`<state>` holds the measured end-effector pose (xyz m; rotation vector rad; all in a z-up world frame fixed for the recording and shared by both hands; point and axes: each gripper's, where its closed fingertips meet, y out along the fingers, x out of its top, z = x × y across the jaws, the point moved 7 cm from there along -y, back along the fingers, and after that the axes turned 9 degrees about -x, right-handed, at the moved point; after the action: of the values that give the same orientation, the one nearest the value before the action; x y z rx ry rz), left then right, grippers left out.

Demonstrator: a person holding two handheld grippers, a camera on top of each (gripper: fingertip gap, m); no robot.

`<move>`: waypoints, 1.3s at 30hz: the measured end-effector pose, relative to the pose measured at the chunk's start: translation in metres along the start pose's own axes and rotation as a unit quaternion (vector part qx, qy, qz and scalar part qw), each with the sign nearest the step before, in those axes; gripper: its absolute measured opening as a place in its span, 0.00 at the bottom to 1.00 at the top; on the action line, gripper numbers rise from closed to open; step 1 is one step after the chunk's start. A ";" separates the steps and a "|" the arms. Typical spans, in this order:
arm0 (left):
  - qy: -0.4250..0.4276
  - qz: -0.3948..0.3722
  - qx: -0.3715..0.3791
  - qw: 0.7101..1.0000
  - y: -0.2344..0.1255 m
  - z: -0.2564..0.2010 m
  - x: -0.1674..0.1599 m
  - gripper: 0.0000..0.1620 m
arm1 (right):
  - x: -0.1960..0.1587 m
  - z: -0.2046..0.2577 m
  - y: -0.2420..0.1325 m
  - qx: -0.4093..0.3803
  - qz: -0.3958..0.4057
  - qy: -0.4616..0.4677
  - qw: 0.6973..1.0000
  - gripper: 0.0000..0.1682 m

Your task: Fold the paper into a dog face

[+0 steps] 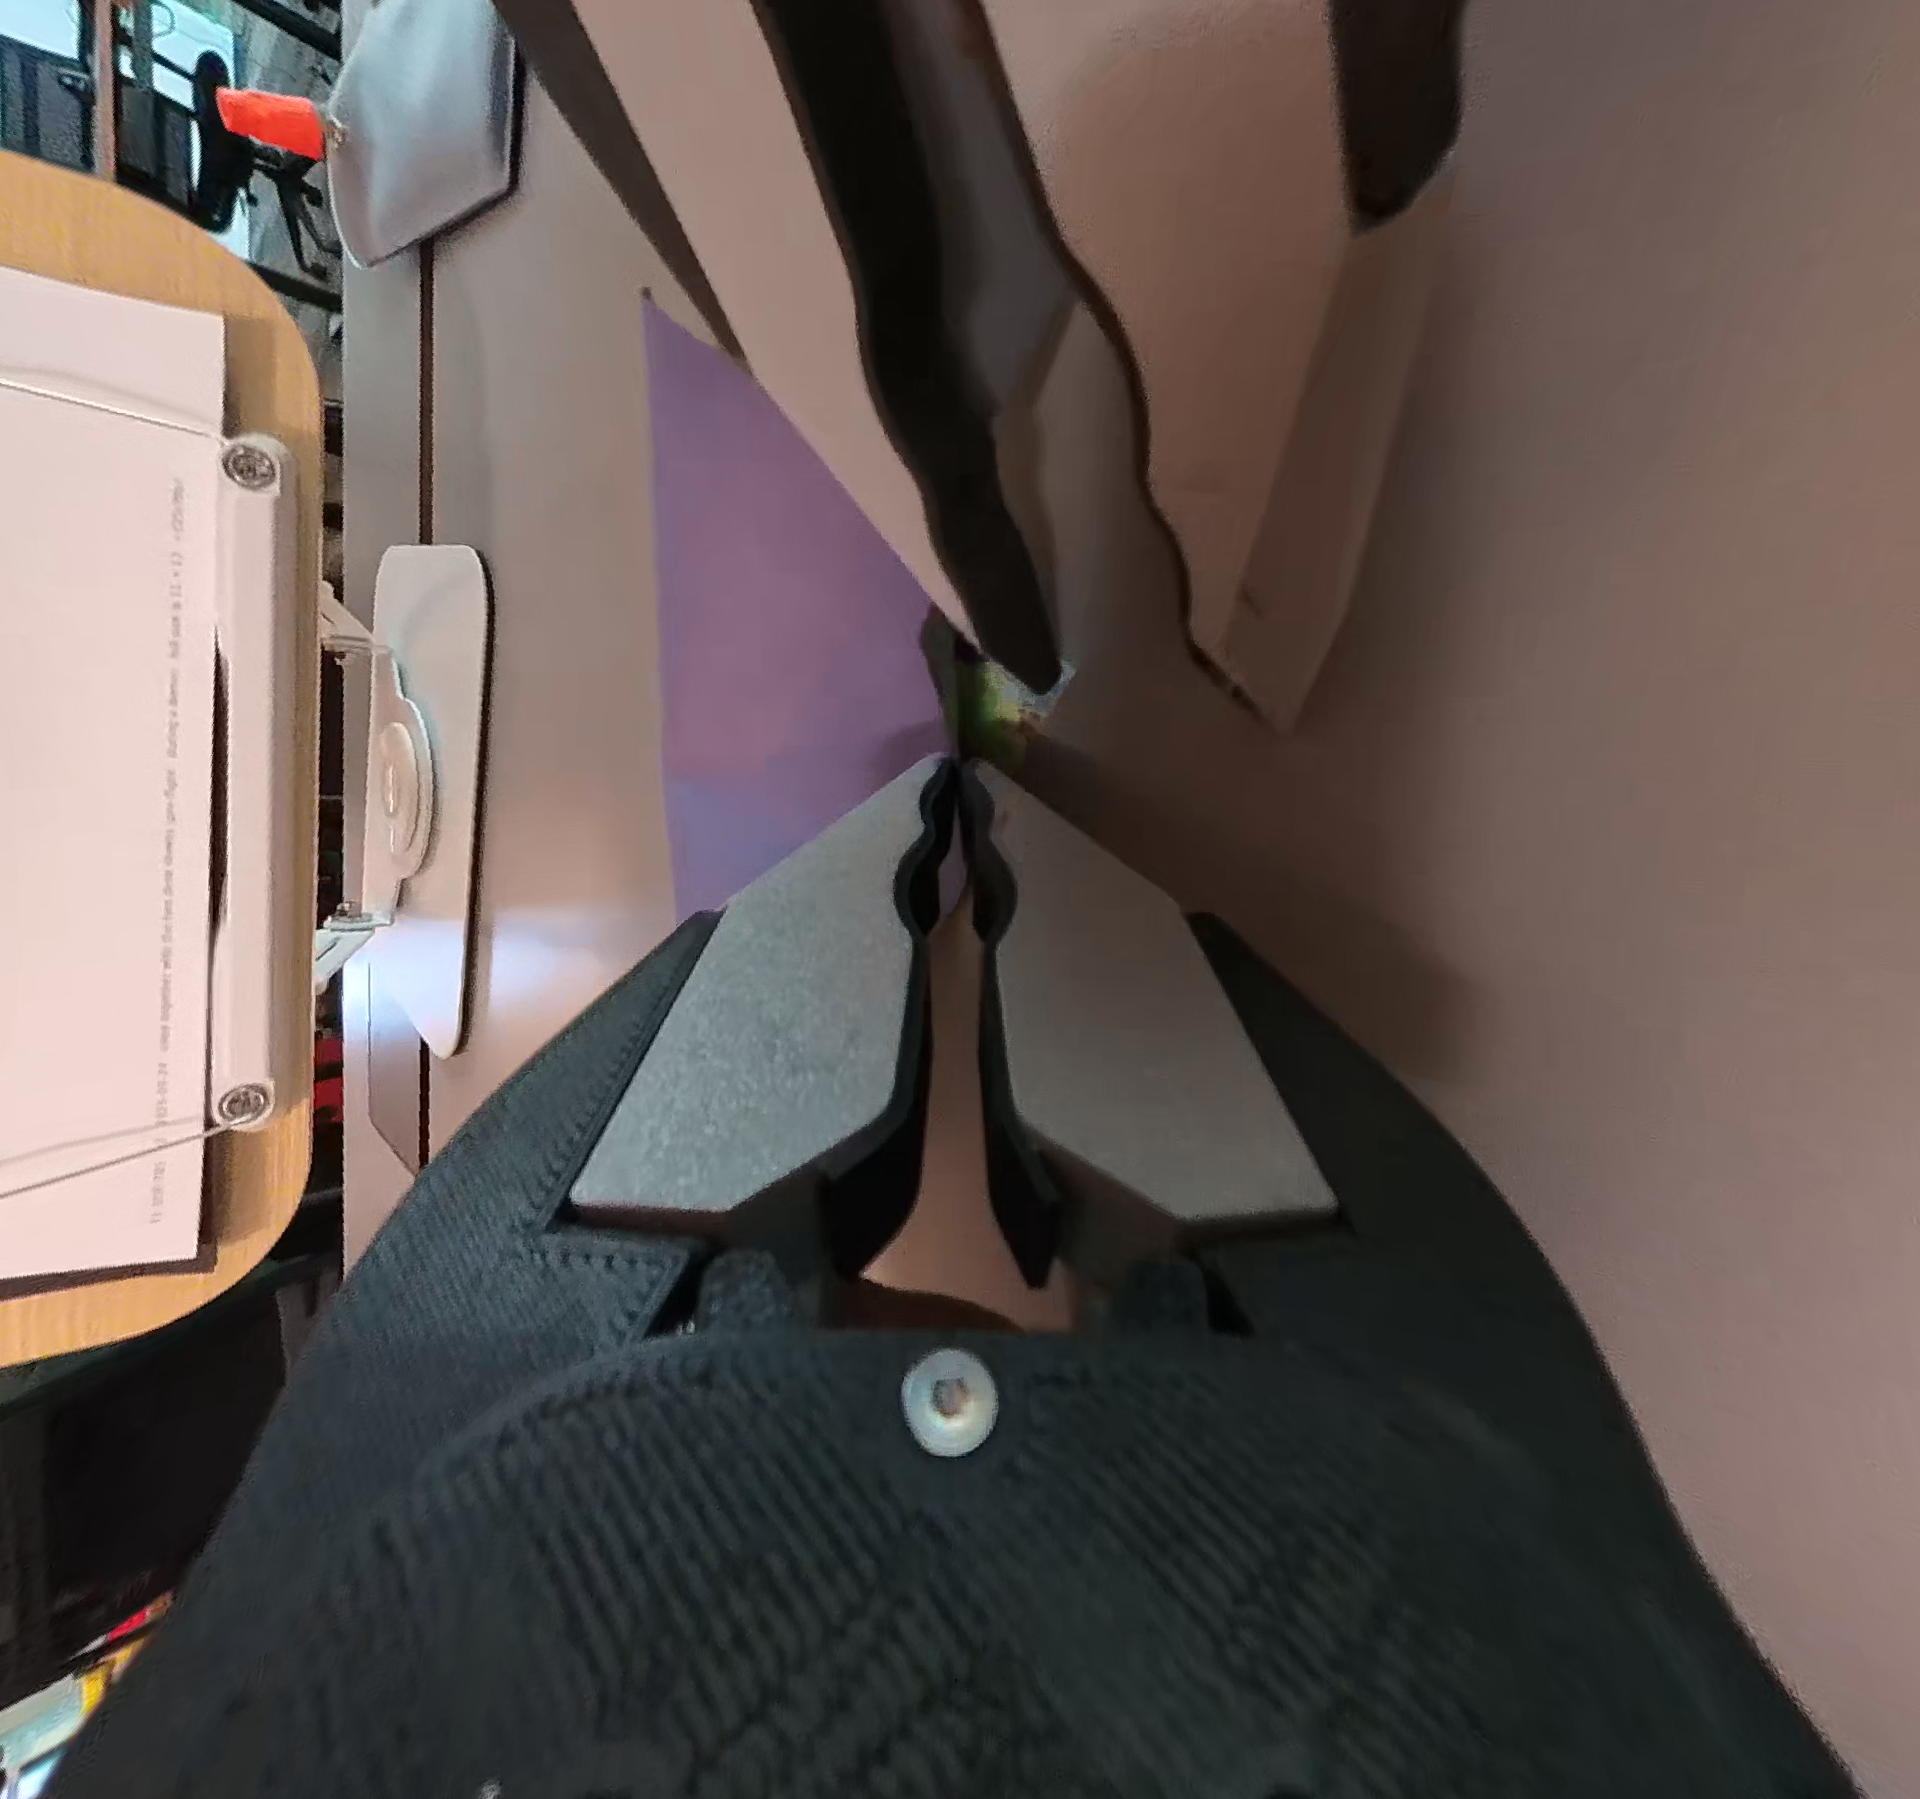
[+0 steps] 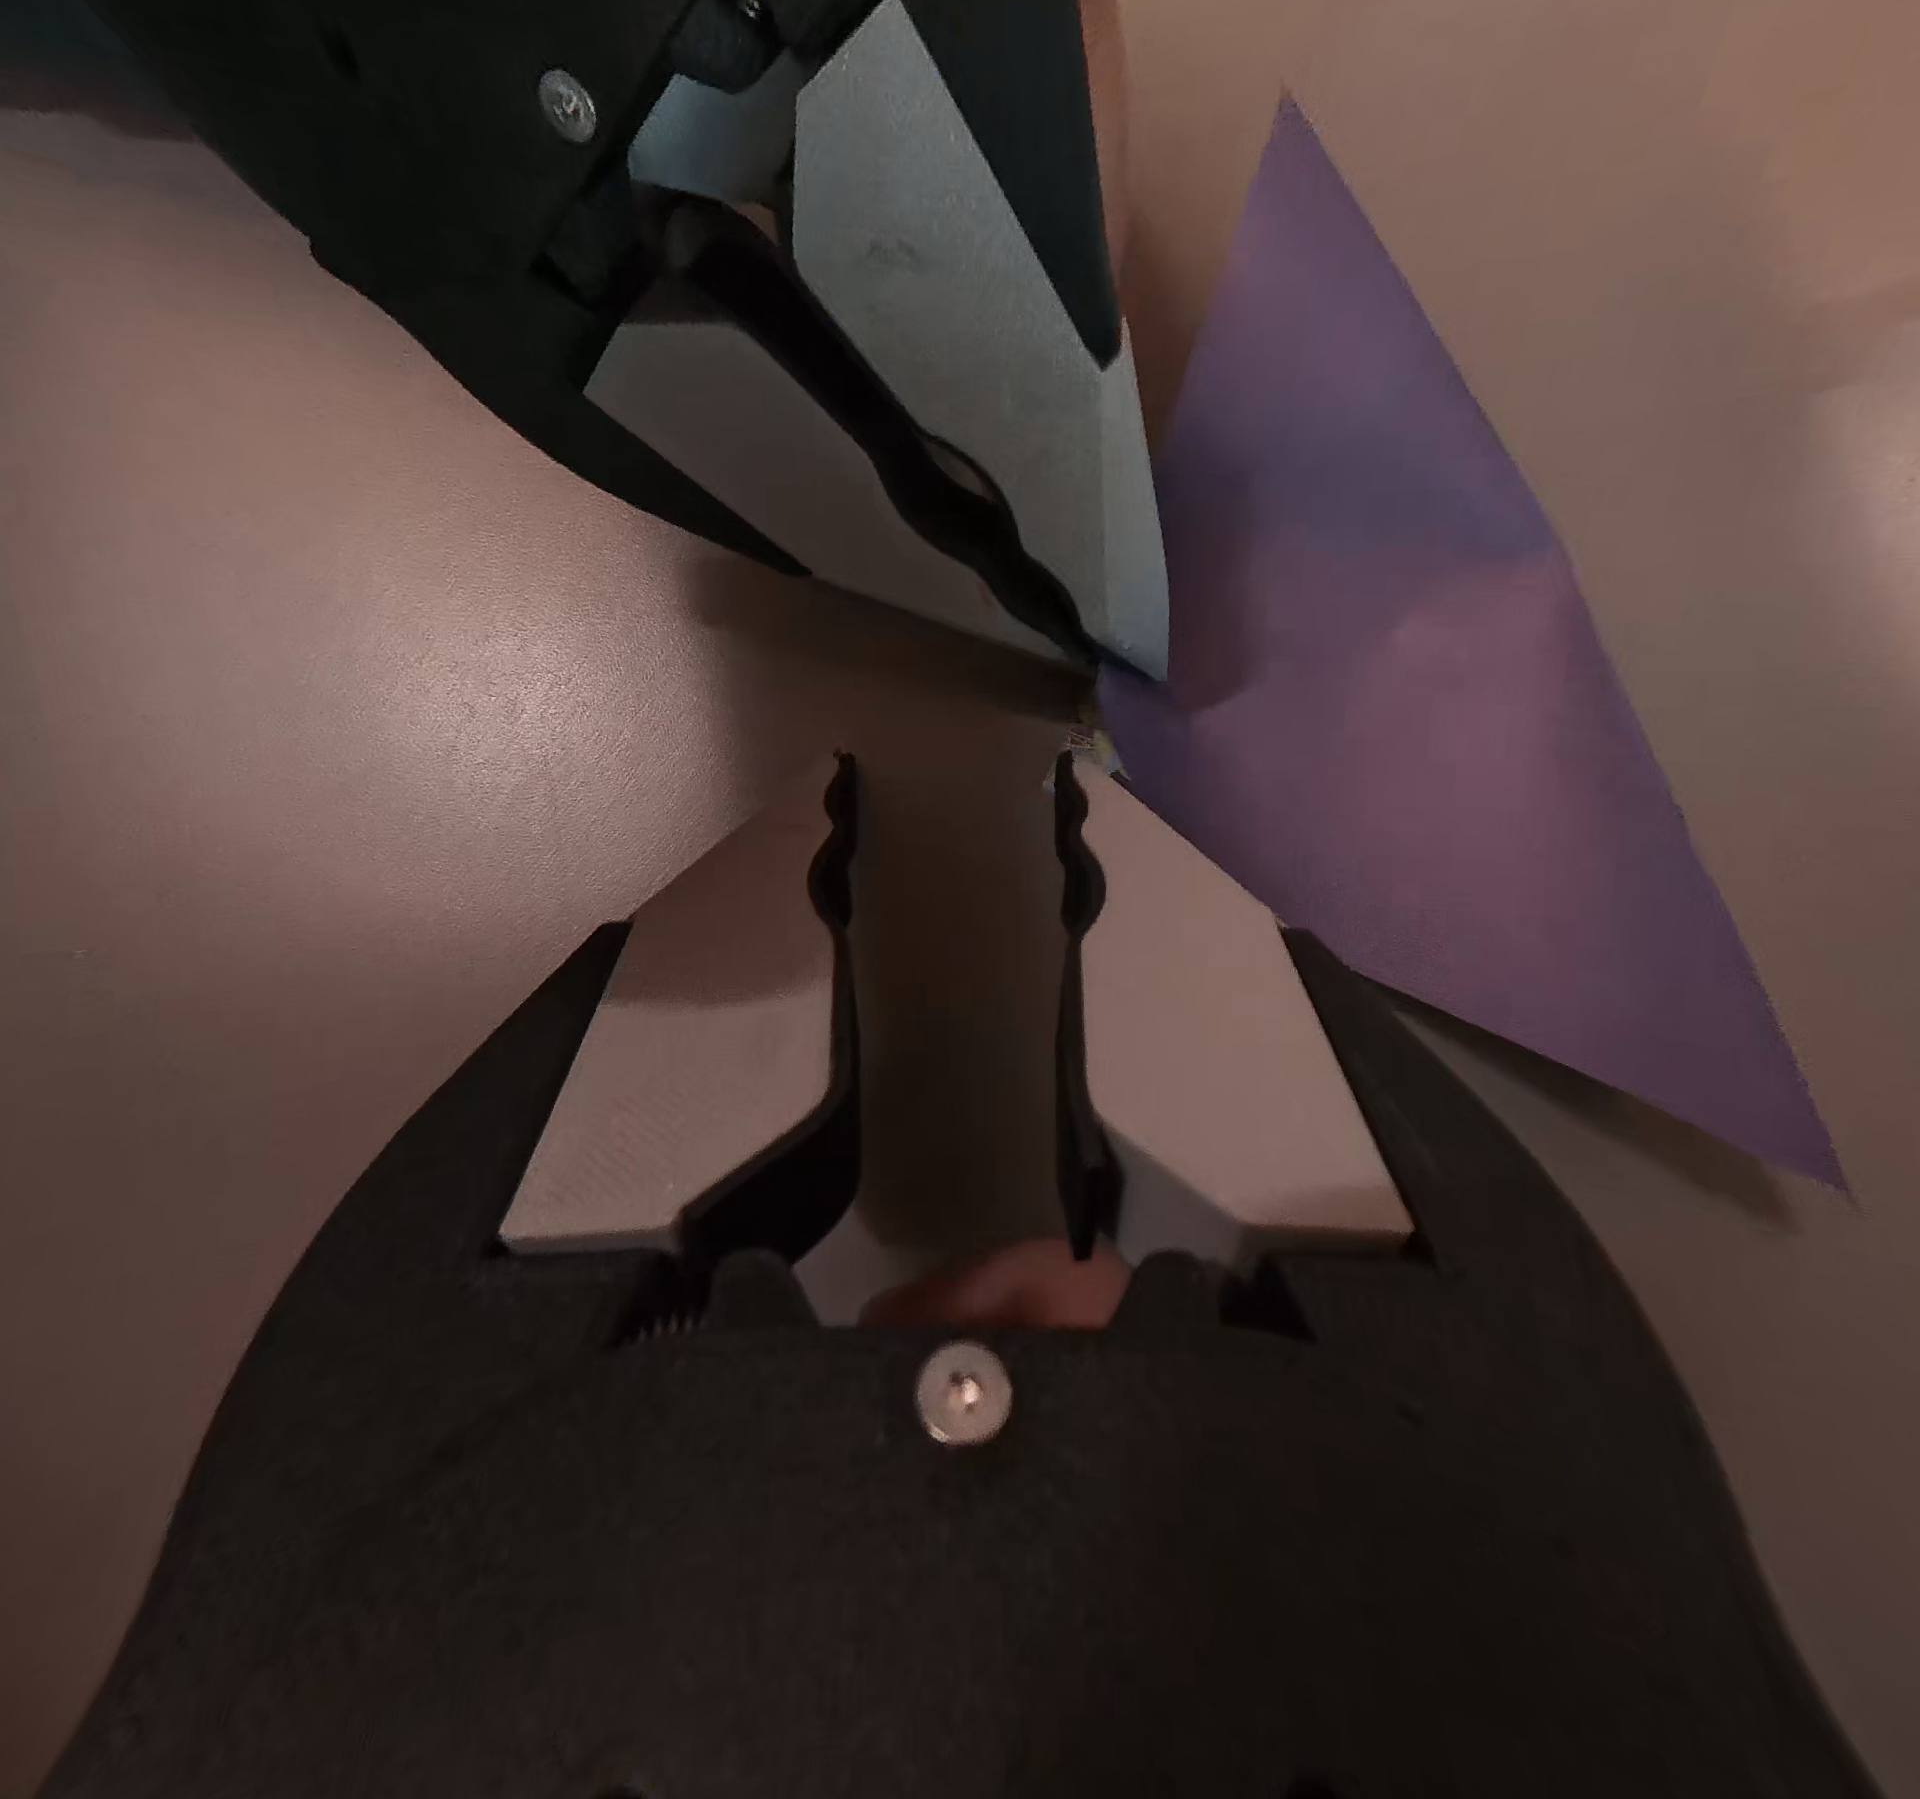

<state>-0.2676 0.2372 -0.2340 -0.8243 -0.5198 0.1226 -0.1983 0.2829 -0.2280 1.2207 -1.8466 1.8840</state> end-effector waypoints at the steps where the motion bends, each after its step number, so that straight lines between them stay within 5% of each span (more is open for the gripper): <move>1: 0.002 -0.001 -0.003 1.000 0.000 0.000 0.001 0.00 | 0.000 0.000 0.000 0.000 0.000 0.000 1.000 0.21; 9: 0.066 -0.007 -0.020 0.998 -0.002 -0.001 0.000 0.00 | -0.001 0.001 -0.001 0.003 -0.001 -0.001 1.000 0.21; 25: 0.011 -0.008 -0.194 0.981 0.001 0.021 0.002 0.00 | -0.003 0.001 -0.006 0.041 -0.004 0.013 0.999 0.25; 33: 0.051 0.020 -0.172 0.984 0.001 0.017 0.006 0.00 | 0.008 -0.018 -0.037 0.047 -0.093 0.074 0.992 0.21; 39: 0.075 0.026 -0.154 0.985 0.000 0.015 0.006 0.00 | -0.001 -0.034 -0.014 -0.022 -0.036 0.103 0.994 0.10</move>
<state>-0.2693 0.2493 -0.2233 -1.1402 -0.3801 0.0276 -0.2010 0.3164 -0.2136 1.0220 -1.7042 1.8453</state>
